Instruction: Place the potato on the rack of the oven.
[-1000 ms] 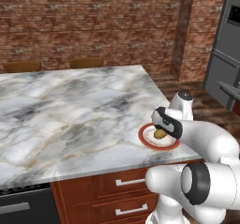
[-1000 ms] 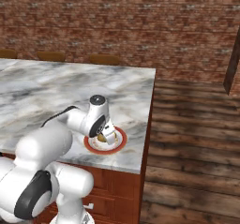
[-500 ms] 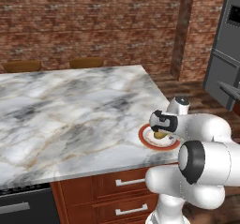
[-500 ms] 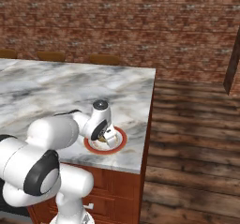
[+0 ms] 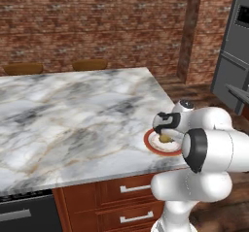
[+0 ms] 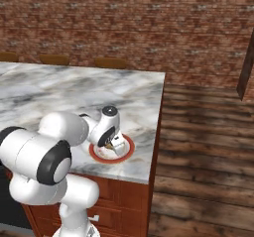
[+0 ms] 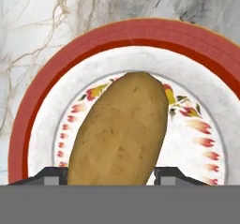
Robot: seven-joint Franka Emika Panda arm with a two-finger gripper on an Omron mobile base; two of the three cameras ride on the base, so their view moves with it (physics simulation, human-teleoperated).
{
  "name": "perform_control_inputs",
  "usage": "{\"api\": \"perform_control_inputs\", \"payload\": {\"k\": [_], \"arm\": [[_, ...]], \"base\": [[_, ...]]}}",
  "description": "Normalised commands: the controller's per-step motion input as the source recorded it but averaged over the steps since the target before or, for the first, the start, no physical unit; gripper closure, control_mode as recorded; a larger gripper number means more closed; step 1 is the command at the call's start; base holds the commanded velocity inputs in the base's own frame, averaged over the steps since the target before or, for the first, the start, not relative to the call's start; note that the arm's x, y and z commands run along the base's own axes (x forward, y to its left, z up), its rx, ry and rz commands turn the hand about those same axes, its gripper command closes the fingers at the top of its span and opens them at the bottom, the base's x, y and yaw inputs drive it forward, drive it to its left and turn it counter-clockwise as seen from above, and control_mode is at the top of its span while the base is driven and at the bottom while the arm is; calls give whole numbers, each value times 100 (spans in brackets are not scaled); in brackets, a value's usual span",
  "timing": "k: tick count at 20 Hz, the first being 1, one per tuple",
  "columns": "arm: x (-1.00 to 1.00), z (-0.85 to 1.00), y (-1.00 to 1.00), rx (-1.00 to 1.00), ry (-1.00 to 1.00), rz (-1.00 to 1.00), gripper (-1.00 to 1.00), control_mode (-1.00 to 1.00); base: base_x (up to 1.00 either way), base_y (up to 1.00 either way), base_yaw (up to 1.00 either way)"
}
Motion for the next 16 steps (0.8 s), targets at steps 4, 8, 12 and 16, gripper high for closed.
{"api": "perform_control_inputs", "payload": {"k": [4,8,12,16], "arm": [[16,-18,0,1,0,0,100,-100],[4,-20,0,1,0,0,100,-100],[-5,14,0,0,4,0,100,-100],[-24,91,0,-2,5,-3,100,-100]], "base": [[0,0,0],[0,0,0],[0,0,0],[0,0,0]]}}
